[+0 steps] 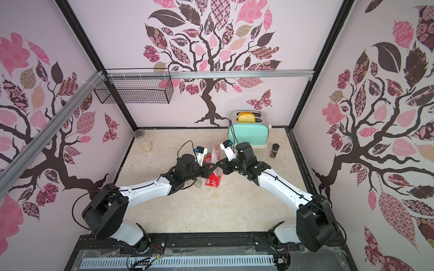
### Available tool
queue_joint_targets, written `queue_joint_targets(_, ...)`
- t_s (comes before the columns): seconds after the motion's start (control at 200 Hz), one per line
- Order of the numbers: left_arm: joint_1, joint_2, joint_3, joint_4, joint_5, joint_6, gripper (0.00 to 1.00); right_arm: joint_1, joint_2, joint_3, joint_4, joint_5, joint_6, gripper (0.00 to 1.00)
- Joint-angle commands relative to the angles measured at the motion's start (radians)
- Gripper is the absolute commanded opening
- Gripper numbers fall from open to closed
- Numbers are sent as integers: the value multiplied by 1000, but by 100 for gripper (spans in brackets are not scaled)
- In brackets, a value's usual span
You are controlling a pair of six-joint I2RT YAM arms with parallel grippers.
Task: Open the ruler set and take out the ruler
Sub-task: Take out the ruler from the ruler set bag.
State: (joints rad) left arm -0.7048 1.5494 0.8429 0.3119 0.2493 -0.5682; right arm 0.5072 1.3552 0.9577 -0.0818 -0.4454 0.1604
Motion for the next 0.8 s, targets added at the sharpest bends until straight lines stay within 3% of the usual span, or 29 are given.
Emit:
queue_joint_targets(0.0,9,-7,2,0,11,16,14,-2,-1,52,13,1,-6,0)
queue_joint_targets(0.795,7,3,-3,-16,2,20,20,-1,9,69,13,5,-6,0)
